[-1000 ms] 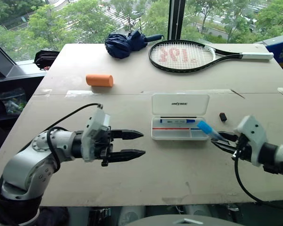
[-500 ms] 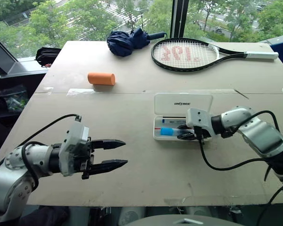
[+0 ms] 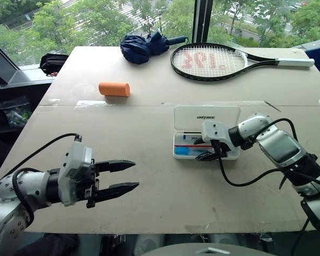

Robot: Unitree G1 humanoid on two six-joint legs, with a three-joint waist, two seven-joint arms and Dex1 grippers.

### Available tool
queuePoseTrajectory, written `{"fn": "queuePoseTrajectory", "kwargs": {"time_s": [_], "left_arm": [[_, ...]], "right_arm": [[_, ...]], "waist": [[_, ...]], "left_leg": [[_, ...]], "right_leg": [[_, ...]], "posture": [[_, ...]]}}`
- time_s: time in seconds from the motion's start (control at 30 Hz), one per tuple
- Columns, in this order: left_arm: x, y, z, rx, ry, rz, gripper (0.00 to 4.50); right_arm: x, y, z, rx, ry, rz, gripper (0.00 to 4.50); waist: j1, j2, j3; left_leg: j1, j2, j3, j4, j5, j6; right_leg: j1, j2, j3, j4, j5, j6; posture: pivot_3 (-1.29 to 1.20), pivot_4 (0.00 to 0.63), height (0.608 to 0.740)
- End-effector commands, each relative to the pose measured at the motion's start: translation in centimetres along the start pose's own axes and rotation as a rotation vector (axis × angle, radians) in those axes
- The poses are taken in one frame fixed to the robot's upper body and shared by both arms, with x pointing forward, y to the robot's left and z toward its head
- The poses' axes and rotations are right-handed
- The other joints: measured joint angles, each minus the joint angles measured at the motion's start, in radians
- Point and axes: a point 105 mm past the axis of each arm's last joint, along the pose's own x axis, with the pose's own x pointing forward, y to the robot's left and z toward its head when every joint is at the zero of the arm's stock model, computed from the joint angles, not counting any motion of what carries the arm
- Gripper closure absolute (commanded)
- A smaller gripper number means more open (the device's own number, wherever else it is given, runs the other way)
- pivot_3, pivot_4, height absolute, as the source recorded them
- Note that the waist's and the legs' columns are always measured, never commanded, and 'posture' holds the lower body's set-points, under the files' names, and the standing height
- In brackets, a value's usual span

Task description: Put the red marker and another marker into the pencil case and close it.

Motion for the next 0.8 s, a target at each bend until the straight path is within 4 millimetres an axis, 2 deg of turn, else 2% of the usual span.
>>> {"fn": "queuePoseTrajectory", "kwargs": {"time_s": [0.03, 0.13, 0.23, 0.3, 0.43, 0.57, 0.8], "left_arm": [[-0.1, -0.3, 0.6, 0.038, -0.014, -0.008, 1.68], [0.0, -0.4, 0.6, 0.038, -0.016, -0.012, 1.68], [0.4, -0.6, 0.8, 0.044, -0.026, -0.03, 1.68], [0.8, -0.8, 1.1, 0.049, -0.04, -0.042, 1.68], [1.9, -1.3, 1.8, 0.064, -0.072, -0.068, 1.68], [3.0, -1.6, 2.4, 0.069, -0.098, -0.089, 1.68], [3.7, -1.6, 2.8, 0.078, -0.11, -0.102, 1.68]], "right_arm": [[-1.2, -0.4, 1.3, -0.029, -0.042, -0.038, 1.12], [-2.6, 0.2, 2.4, -0.003, -0.116, -0.043, 1.12], [-5.8, 0.9, 3.3, 0.101, -0.227, -0.117, 1.12], [-8.2, 0.8, 2.5, 0.171, -0.246, -0.235, 1.12], [-12.5, 0.4, -1.6, 0.421, -0.161, -0.518, 1.12], [-15.2, -1.4, -7.1, 0.643, -0.001, -0.839, 1.12], [-14.0, -2.8, -11.5, 0.821, 0.076, -1.017, 1.12]], "waist": [[0.0, 0.0, 0.0], [0.001, 0.0, 0.0], [0.006, 0.001, 0.001], [0.015, 0.001, 0.0], [0.023, 0.001, 0.0], [0.017, 0.001, 0.0], [0.003, 0.002, 0.001]], "left_leg": [[0.0, 0.0, 0.0, 0.0, 0.0, 0.0], [0.0, 0.0, 0.0, 0.0, 0.0, 0.0], [-0.001, 0.0, -0.001, 0.0, 0.0, 0.0], [-0.001, -0.001, -0.001, 0.0, 0.0, 0.0], [-0.001, -0.001, -0.001, 0.0, 0.0, 0.0], [0.0, -0.001, 0.001, 0.0, 0.0, 0.0], [0.0, -0.001, 0.002, -0.001, 0.0, 0.0]], "right_leg": [[0.0, 0.0, 0.0, 0.0, 0.0, 0.0], [0.0, 0.0, 0.0, 0.0, 0.0, 0.0], [0.0, -0.003, 0.0, 0.0, 0.0, 0.0], [0.0, -0.004, 0.0, -0.001, 0.0, 0.0], [0.0, -0.005, 0.001, -0.001, 0.0, 0.0], [0.0, -0.004, 0.003, 0.0, -0.001, -0.004], [0.0, 0.004, 0.003, 0.0, 0.0, -0.001]], "posture": [[0.0, 0.15, 0.73], [0.0, 0.15, 0.73], [0.0, 0.15, 0.73], [0.0, 0.15, 0.73], [0.0, 0.15, 0.73], [0.0, 0.15, 0.73], [0.0, 0.15, 0.73]]}}
